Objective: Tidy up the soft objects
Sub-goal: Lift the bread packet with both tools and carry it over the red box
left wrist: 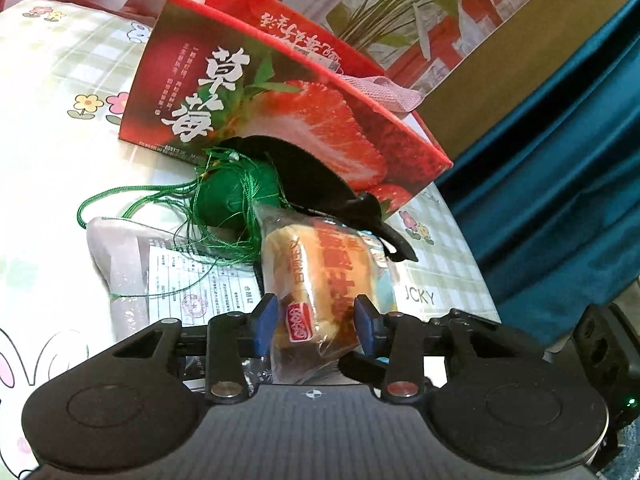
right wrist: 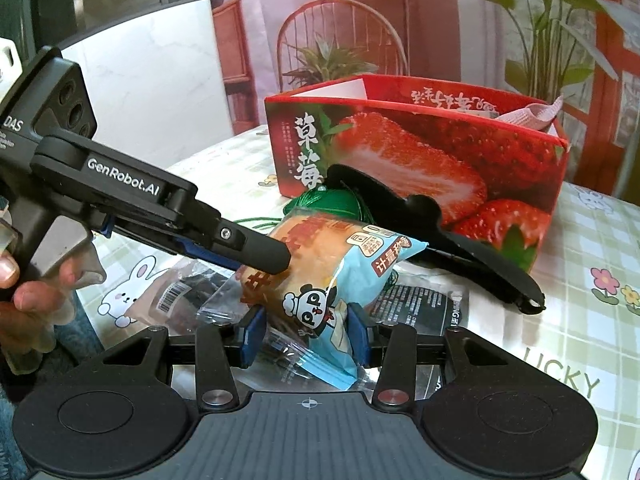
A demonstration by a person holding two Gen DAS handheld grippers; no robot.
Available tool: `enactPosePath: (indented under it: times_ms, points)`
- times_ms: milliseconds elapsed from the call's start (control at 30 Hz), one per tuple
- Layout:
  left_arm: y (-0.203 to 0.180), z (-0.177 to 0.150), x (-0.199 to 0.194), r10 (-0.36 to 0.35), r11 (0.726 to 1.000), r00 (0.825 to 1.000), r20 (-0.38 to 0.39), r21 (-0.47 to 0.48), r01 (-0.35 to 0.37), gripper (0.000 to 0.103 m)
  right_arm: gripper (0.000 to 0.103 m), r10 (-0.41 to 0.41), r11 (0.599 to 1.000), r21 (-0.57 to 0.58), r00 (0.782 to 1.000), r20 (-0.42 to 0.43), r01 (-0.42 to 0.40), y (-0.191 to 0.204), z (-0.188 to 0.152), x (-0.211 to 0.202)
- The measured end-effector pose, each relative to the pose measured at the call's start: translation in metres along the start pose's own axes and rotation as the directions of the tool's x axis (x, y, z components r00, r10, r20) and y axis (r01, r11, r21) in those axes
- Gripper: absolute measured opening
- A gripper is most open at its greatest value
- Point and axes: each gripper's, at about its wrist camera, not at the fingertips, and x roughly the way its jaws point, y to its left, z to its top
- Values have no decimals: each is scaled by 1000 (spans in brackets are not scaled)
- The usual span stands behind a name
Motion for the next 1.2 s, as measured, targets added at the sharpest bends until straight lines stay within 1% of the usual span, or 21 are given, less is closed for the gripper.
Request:
enactPosePath:
  times_ms: [100,300,467,567,667,800,900,1067,1200]
  points:
    - [2,-1,2,-2,1000,1000,-1,-4,2,44,44,-8,1000,1,1000,13,8,-1,0,0]
    - [3,-2,3,-1,1000,1000,0,1,1,44,45,-13,1000,10,1000,20,13,-2,-1,0]
    - [-7,-1,-3,21,999,1000,17,43,-22,44,41,-2,1000,8,1000,27,2,-2,-1,-1]
    - [-16,3,-14,24,997,998,58,77,-29,44,39,0,1000,-6,999,47,0,0,1,-4]
    - [-27,10,-29,17,991,994,109,129,-31,44,38,3,1000,-27,996,90,-1,3,6,-13]
    - [-40,25,-46,13,980,986,165,192,-45,44,38,-3,997,-75,990,144,14,8,25,-24]
    - [-47,42,-56,8,976,980,201,211,-52,44,39,3,995,-102,985,171,15,7,45,-28]
    - [-48,82,-65,-1,975,968,251,214,-54,44,39,25,993,-120,978,205,0,1,89,-25]
    - [-48,119,-64,7,971,963,269,228,-71,44,39,39,993,-121,975,219,-13,-8,123,-13]
